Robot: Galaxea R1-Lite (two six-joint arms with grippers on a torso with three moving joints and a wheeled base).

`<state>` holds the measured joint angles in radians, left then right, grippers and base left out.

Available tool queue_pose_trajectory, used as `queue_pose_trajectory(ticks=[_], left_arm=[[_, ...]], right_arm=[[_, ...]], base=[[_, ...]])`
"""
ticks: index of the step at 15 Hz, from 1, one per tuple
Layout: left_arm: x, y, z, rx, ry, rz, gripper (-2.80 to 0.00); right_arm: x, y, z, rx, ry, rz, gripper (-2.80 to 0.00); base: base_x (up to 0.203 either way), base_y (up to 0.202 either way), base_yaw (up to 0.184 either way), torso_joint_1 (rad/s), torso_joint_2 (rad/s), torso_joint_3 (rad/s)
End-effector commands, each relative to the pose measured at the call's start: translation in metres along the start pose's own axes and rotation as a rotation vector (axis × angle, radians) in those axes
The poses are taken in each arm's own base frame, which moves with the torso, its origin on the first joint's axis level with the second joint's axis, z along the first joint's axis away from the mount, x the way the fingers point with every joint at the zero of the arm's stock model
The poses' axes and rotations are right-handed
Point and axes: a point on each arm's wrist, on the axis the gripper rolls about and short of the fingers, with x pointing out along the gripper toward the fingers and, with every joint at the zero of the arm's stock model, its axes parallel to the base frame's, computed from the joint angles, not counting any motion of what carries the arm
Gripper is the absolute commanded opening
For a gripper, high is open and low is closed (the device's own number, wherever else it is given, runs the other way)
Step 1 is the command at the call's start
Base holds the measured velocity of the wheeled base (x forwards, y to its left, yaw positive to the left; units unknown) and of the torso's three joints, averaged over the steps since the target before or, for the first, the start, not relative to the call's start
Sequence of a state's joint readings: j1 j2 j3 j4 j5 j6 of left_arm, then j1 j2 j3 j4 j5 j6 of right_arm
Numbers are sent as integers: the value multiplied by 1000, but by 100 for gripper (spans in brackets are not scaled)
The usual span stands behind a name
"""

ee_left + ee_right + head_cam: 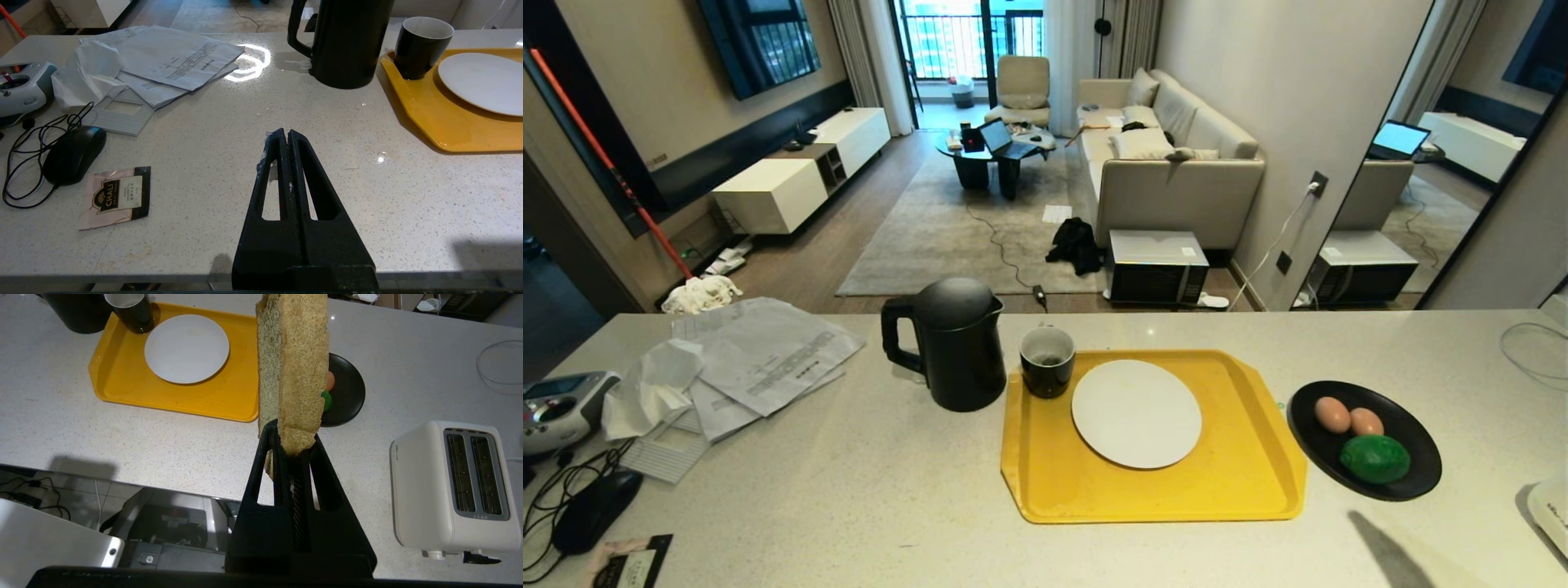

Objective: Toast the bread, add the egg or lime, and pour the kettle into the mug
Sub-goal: Put the bread slices in the toaster

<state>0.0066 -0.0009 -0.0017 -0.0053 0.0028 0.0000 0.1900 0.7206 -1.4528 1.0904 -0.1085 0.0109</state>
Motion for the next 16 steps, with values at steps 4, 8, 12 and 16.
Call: queue_pose_trajectory(ticks=[4,8,12,16], left_arm=[[0,0,0,0,0,1,-280],[0,0,0,0,-1,1,-280],[0,0,0,0,-1,0,-280],[0,0,0,0,-1,1,-280]], right_arm=[[-3,0,2,1,-11,-2,-280],[-6,-1,6,3,-27,-1,-280],[-5,0,8,1,-28,0,-280],[-5,0,8,-3,-28,0,-280]], base=[[0,0,0,19,-34,-16],[0,0,0,0,0,0],[0,0,0,0,0,0],[-1,2,-20,0,-1,1]])
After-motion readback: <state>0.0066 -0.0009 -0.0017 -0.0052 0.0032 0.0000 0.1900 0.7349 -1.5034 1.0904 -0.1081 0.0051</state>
